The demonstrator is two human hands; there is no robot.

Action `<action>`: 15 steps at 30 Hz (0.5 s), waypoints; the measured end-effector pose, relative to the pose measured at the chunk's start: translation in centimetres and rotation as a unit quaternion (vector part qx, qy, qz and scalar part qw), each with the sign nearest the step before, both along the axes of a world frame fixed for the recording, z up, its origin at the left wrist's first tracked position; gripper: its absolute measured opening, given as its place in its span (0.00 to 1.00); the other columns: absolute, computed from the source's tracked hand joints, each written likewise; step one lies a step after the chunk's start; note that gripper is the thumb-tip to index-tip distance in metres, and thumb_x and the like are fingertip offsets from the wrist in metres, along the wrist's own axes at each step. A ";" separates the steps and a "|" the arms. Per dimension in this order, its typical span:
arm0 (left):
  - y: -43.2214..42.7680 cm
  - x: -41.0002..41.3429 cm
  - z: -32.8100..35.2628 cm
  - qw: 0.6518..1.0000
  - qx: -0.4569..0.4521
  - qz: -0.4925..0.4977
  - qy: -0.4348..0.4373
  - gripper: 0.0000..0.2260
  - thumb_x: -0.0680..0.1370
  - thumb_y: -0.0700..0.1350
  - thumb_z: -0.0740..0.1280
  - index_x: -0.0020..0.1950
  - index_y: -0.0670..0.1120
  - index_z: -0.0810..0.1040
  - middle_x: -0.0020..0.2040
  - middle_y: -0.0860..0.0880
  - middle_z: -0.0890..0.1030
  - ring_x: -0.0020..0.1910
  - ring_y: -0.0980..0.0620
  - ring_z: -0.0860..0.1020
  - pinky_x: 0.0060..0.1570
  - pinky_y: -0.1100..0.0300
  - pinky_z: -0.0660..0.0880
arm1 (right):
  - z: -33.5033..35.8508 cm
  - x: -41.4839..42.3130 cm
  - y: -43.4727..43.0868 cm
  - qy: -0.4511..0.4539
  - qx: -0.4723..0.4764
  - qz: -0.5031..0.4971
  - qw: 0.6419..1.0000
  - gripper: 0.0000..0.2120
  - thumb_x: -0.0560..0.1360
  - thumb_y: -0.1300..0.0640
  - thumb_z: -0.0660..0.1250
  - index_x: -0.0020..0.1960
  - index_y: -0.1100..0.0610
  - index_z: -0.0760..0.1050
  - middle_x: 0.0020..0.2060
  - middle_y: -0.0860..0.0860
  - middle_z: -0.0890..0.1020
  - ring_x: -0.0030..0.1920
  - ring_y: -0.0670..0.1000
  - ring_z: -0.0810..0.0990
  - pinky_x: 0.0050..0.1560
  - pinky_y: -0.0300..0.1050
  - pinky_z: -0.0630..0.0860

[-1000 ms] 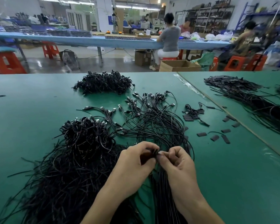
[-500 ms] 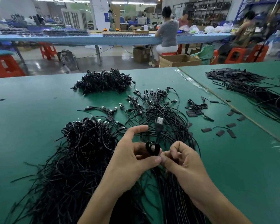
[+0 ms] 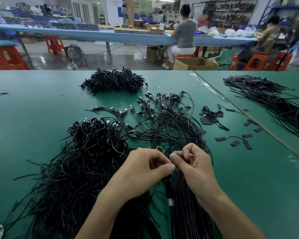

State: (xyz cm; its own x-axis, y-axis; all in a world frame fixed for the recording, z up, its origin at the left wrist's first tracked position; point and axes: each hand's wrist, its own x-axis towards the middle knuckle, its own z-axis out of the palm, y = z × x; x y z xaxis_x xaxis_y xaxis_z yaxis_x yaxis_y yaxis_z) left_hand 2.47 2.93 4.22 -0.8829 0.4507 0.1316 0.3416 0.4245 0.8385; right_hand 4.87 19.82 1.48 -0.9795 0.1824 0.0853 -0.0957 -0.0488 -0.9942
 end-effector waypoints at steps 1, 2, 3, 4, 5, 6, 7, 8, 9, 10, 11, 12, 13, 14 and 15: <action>0.0 -0.1 0.0 1.000 -0.020 0.022 0.002 0.03 0.73 0.52 0.75 0.41 0.55 0.85 0.36 0.58 0.83 0.33 0.62 0.79 0.34 0.68 0.74 | 0.0 0.0 -0.2 0.009 0.018 0.005 1.000 0.22 0.75 0.69 0.69 0.34 0.48 0.66 0.35 0.51 0.80 0.39 0.48 0.78 0.44 0.40 0.78; 0.0 -0.2 -0.1 0.998 -0.043 0.035 -0.001 0.05 0.74 0.52 0.75 0.39 0.54 0.84 0.34 0.58 0.83 0.31 0.61 0.78 0.32 0.66 0.74 | 0.0 -0.1 -0.3 0.019 0.031 0.008 0.999 0.23 0.75 0.69 0.70 0.33 0.48 0.66 0.34 0.49 0.80 0.39 0.47 0.78 0.45 0.39 0.78; 0.0 -0.2 -0.3 0.997 -0.067 0.037 -0.006 0.08 0.75 0.53 0.73 0.37 0.53 0.84 0.32 0.56 0.82 0.29 0.58 0.78 0.30 0.62 0.75 | -0.1 -0.1 -0.5 0.027 0.037 0.007 0.999 0.23 0.75 0.69 0.70 0.32 0.47 0.66 0.34 0.49 0.80 0.39 0.46 0.78 0.46 0.38 0.78; -0.1 -0.3 -0.5 0.995 -0.090 0.035 -0.013 0.11 0.76 0.53 0.71 0.36 0.50 0.83 0.30 0.53 0.81 0.28 0.54 0.77 0.30 0.58 0.74 | -0.1 -0.2 -0.7 0.034 0.037 0.003 0.999 0.23 0.75 0.70 0.70 0.33 0.47 0.66 0.34 0.48 0.80 0.39 0.45 0.79 0.46 0.37 0.78; -0.1 -0.4 -0.7 0.993 -0.106 0.036 -0.021 0.14 0.78 0.53 0.68 0.36 0.47 0.81 0.28 0.51 0.79 0.27 0.51 0.74 0.30 0.54 0.73 | -0.2 -0.3 -1.0 0.041 0.035 -0.002 0.999 0.22 0.75 0.70 0.70 0.34 0.49 0.66 0.34 0.48 0.80 0.39 0.45 0.79 0.46 0.37 0.78; 0.0 -0.6 -0.8 0.992 -0.113 0.039 -0.035 0.16 0.80 0.52 0.66 0.35 0.45 0.79 0.27 0.50 0.77 0.26 0.51 0.72 0.29 0.52 0.72 | -0.1 -0.4 -1.2 0.047 0.035 -0.004 0.998 0.20 0.75 0.71 0.69 0.35 0.51 0.66 0.34 0.48 0.80 0.39 0.45 0.79 0.46 0.37 0.78; 0.1 -0.7 -0.8 0.992 -0.103 0.044 -0.060 0.17 0.81 0.50 0.64 0.35 0.44 0.78 0.29 0.49 0.78 0.27 0.51 0.73 0.31 0.51 0.73 | -0.1 -0.5 -1.4 0.052 0.039 -0.003 0.998 0.19 0.75 0.71 0.69 0.35 0.54 0.65 0.33 0.47 0.80 0.38 0.45 0.79 0.45 0.37 0.78; 0.1 -0.8 -0.6 0.991 -0.074 0.049 -0.099 0.17 0.81 0.49 0.62 0.36 0.44 0.79 0.33 0.46 0.81 0.31 0.48 0.77 0.36 0.48 0.77 | 0.0 -0.6 -1.6 0.056 0.042 0.002 0.998 0.19 0.75 0.72 0.69 0.35 0.55 0.65 0.32 0.47 0.79 0.37 0.46 0.78 0.44 0.37 0.78; 0.3 -0.9 -0.5 0.987 -0.029 0.054 -0.147 0.16 0.80 0.49 0.60 0.37 0.44 0.80 0.37 0.45 0.84 0.37 0.44 0.81 0.43 0.45 0.80 | 0.0 -0.6 -1.7 0.059 0.038 0.011 0.997 0.19 0.75 0.72 0.69 0.35 0.55 0.65 0.31 0.48 0.78 0.37 0.47 0.77 0.44 0.38 0.78; 0.4 -0.9 -0.4 0.978 0.024 0.061 -0.196 0.17 0.77 0.52 0.58 0.38 0.45 0.83 0.39 0.46 0.85 0.42 0.44 0.83 0.50 0.44 0.80 | 0.0 -0.6 -1.7 0.058 0.024 0.021 0.998 0.20 0.75 0.73 0.68 0.34 0.55 0.65 0.32 0.50 0.77 0.38 0.48 0.77 0.44 0.38 0.78; 0.4 -0.9 -0.3 0.968 0.066 0.068 -0.234 0.20 0.75 0.56 0.57 0.39 0.48 0.84 0.40 0.49 0.86 0.45 0.46 0.84 0.54 0.45 0.79 | 0.0 -0.5 -1.8 0.057 0.008 0.033 0.998 0.20 0.75 0.74 0.67 0.34 0.55 0.65 0.33 0.51 0.77 0.38 0.48 0.76 0.44 0.38 0.78; 0.3 -0.9 -0.3 0.961 0.089 0.076 -0.252 0.23 0.73 0.62 0.56 0.39 0.51 0.86 0.41 0.52 0.87 0.45 0.50 0.84 0.56 0.49 0.78 | -0.1 -0.5 -1.8 0.056 -0.005 0.043 0.998 0.21 0.75 0.74 0.66 0.34 0.54 0.64 0.34 0.53 0.77 0.39 0.49 0.75 0.45 0.38 0.78; 0.2 -1.0 -0.3 0.961 0.092 0.081 -0.248 0.27 0.71 0.69 0.55 0.39 0.52 0.86 0.41 0.54 0.86 0.43 0.52 0.84 0.55 0.53 0.76 | -0.1 -0.4 -1.9 0.054 -0.012 0.051 0.997 0.21 0.76 0.74 0.66 0.34 0.54 0.64 0.35 0.55 0.76 0.40 0.50 0.74 0.45 0.39 0.77; 0.0 -1.0 -0.4 0.966 0.090 0.076 -0.231 0.30 0.70 0.73 0.56 0.40 0.50 0.85 0.38 0.54 0.85 0.40 0.52 0.82 0.50 0.54 0.75 | -0.1 -0.4 -1.9 0.054 -0.017 0.060 0.997 0.22 0.76 0.74 0.65 0.34 0.53 0.65 0.36 0.57 0.75 0.40 0.51 0.74 0.44 0.38 0.77; -0.1 -1.1 -0.5 0.972 0.095 0.064 -0.206 0.32 0.70 0.74 0.59 0.40 0.45 0.84 0.35 0.50 0.81 0.36 0.49 0.78 0.44 0.52 0.72 | -0.1 -0.3 -1.9 0.053 -0.022 0.069 0.996 0.22 0.76 0.74 0.65 0.34 0.52 0.65 0.35 0.57 0.75 0.39 0.50 0.74 0.43 0.38 0.77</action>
